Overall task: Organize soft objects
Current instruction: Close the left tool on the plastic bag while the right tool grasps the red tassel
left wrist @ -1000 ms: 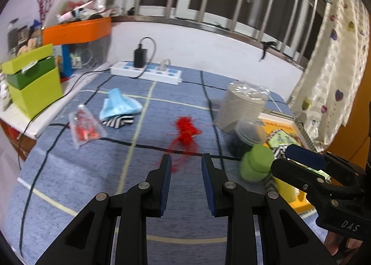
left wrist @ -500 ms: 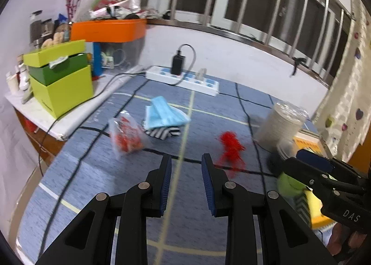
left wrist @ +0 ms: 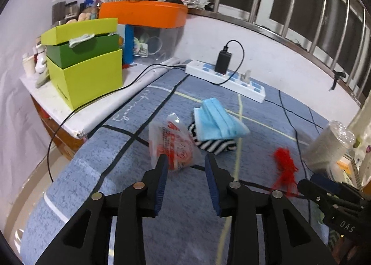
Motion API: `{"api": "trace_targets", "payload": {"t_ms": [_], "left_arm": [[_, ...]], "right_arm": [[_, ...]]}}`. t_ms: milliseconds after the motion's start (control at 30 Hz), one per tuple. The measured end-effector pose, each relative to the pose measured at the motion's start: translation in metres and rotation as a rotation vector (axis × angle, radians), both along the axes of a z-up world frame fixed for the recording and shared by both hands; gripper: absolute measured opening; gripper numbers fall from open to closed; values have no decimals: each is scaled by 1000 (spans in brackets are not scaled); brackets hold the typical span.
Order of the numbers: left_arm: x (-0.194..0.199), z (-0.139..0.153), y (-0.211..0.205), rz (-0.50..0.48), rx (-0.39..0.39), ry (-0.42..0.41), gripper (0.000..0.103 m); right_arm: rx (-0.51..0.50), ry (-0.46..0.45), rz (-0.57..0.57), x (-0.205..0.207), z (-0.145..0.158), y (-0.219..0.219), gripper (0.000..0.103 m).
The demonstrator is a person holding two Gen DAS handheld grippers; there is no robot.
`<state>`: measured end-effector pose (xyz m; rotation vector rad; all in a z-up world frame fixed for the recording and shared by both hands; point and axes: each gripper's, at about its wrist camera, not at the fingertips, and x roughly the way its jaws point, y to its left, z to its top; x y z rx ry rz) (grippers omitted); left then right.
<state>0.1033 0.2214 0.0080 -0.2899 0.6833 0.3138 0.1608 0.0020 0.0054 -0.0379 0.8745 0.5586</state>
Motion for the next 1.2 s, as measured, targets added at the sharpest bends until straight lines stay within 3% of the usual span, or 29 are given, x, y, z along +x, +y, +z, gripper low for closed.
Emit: {"api": "trace_targets", "payload": {"t_ms": [233,800,967,1000,1200], "left_arm": [[21,-12,19,32,-26,17,42],[61,-38,30,25,-29,94,45],[63,-42,31,24,-25,103,43],[63,-42,31,25,-22,103,37],[61,-41,28,22,3,106,29]], "right_arm": [[-50,26,-42,17,-17,13,53],[-107,57,-121,45,-41,17,52],[-109,45,-134,46,-42,12,19],[-106,46,-134,47,-42,12,17],[-94,45,-122,45,-41,11,17]]}}
